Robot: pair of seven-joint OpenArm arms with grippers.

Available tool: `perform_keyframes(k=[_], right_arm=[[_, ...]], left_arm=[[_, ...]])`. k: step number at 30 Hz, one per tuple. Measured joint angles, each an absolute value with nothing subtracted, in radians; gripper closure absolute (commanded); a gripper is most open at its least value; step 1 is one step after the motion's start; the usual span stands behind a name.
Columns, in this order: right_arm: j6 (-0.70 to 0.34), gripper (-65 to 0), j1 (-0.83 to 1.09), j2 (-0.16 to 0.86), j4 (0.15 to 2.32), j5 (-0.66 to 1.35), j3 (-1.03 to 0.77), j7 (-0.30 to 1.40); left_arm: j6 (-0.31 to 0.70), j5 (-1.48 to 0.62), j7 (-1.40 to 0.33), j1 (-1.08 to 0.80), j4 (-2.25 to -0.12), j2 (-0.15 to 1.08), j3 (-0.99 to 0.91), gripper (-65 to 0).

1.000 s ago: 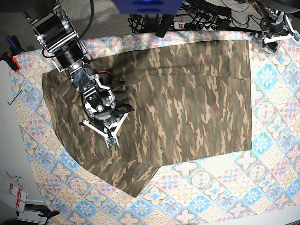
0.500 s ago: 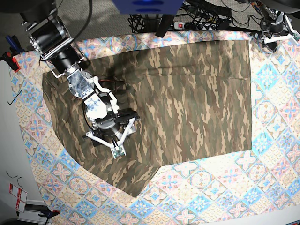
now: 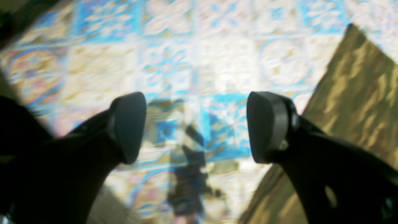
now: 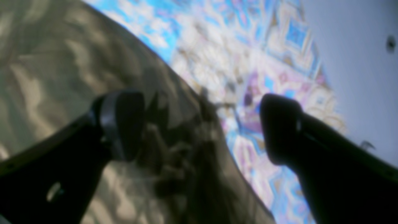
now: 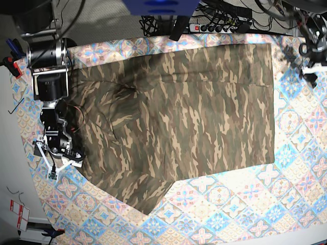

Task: Fold the T-shirt properly
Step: 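Move the right gripper to the shirt's side edge and lower it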

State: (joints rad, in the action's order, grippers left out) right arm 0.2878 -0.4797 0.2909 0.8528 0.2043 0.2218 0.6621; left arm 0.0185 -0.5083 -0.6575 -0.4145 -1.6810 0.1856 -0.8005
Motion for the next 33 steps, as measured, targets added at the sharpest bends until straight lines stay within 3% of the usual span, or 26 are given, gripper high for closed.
perform_keyframes(k=[2, 7, 11, 22, 33], right_arm=[[0.287, -55.8, -0.506, 0.291, 0.784, 0.207, 0.212, 0.599], [0.176, -55.8, -0.519, 0.319, 0.63, 0.201, 0.201, 0.488], [0.152, -55.8, -0.549, 0.314, 0.5, 0.198, 0.205, 0.434], [0.116, -55.8, -0.553, 0.304, 0.541, 0.198, 0.207, 0.392], [0.109, -55.8, -0.558, 0.233, 0.495, 0.199, 0.203, 0.384]], left_arm=[[0.038, -0.504, -0.727, -0.344, -1.649, 0.203, -0.8, -49.7], [0.138, -0.505, -0.793, -0.254, -1.632, 0.247, -0.803, -49.7], [0.139, -0.504, -0.806, -0.259, -1.632, 0.232, -0.801, -49.7], [0.136, -0.5, -0.808, -0.297, -1.626, 0.236, -0.802, -49.7], [0.135, -0.5, -0.804, -0.294, -1.625, 0.236, -0.803, -49.7]])
